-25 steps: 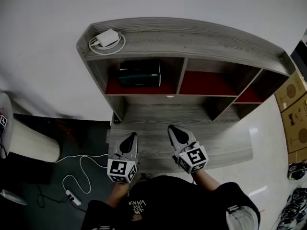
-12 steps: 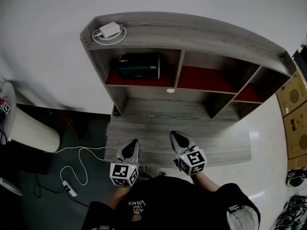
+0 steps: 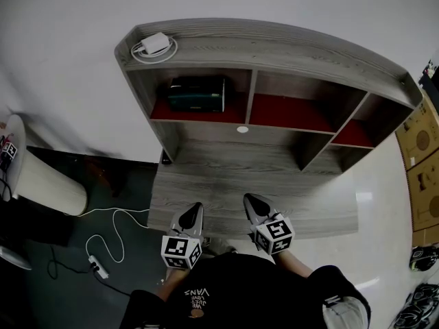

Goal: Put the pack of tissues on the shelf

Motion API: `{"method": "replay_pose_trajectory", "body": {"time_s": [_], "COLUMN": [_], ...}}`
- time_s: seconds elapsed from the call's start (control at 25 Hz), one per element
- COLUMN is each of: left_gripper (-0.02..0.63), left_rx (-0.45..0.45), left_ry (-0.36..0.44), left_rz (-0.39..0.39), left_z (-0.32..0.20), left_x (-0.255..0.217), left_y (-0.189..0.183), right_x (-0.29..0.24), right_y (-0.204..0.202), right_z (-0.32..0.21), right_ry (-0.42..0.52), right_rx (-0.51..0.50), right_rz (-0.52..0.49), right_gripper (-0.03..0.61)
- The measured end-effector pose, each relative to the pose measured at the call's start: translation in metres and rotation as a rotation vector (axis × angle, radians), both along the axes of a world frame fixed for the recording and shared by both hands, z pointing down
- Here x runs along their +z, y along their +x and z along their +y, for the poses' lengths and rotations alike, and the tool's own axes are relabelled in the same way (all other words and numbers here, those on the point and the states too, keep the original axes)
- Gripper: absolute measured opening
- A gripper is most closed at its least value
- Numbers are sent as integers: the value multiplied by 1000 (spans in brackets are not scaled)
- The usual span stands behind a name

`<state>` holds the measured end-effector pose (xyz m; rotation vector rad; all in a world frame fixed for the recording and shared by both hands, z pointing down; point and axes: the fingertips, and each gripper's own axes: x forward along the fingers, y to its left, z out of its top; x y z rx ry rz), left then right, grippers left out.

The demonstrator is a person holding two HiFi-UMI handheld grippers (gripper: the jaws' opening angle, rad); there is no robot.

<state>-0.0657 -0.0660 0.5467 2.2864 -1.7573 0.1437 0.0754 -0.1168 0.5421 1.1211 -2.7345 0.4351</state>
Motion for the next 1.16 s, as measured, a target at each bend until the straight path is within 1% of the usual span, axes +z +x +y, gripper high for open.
{"method": "replay_pose_trajectory", "body": {"time_s": [0.16,0.4,0.64,0.8,0.96,1.16], "left_gripper": [52,52,52,52,52,52], "left_rx": [-2,-28,-33,-48,-43,-45], "left_ry": [14,13,23,-3,17,10], "left_rz": [3,5,10,7,6,18], "left_z": [3,8,11,12,10,10], "left_x": [-3,-1,-6,-4,-6,-4], "left_y": [3,1,4,5,7,9], "right_x": [3,-2,-6,-6,-8,-9], "right_y": [5,6,11,13,13,15], "right_z": [0,2,2,1,3,-1], "right_ry": [33,42,44,44,23,38], "right_rx": [2,-9,-4,0,-7,0], "right_rz": [25,10,4,-4,3,-4], "right_gripper": [3,3,3,3,3,3]}}
